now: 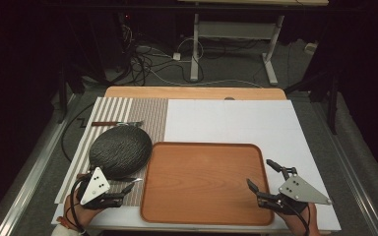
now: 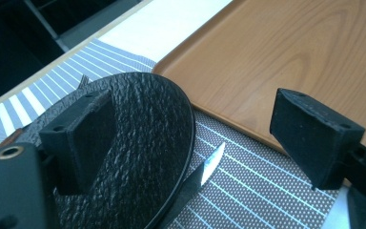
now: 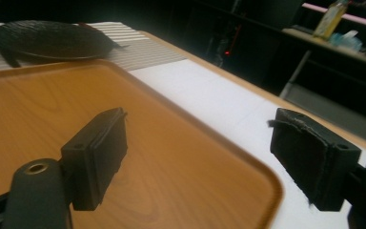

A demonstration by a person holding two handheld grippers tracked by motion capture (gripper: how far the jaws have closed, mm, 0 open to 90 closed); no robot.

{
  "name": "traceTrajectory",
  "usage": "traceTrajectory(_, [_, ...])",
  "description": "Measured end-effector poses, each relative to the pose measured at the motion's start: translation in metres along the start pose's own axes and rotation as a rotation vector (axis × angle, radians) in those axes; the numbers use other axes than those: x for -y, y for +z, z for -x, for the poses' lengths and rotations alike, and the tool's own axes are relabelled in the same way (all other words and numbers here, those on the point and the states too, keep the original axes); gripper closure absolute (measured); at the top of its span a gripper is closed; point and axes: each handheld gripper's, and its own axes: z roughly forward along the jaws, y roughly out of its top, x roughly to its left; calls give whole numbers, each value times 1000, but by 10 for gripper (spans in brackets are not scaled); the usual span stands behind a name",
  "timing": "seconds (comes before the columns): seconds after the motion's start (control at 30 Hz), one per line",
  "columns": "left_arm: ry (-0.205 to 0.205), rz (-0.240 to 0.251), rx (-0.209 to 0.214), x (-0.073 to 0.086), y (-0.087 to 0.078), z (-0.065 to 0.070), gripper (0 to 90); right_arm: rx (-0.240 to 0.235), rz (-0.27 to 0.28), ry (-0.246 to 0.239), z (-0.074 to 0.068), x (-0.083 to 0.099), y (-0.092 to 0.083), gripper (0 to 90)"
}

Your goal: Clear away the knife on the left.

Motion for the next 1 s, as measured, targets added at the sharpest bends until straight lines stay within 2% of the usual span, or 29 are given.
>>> traceTrajectory(0.17, [12,5,13,-3,5,3,150,-8,-13,-5,-2,7,4,204])
traceTrajectory(0.37, [34,-19,17,-3,8,4,150,-9,-30,-26,-5,11,7,203])
traceTrajectory(0.6, [38,-48,26,-3,7,2,147,-25,-46,-34,-7,11,7,205])
traceTrajectory(0.83, [44,-82,-4,-5,-4,-11,146,-49,-67,-43,-9,12,12,205])
traceTrajectory(1.0, [21,-90,-31,-1,-19,-24,146,-57,-72,-43,-8,12,14,205])
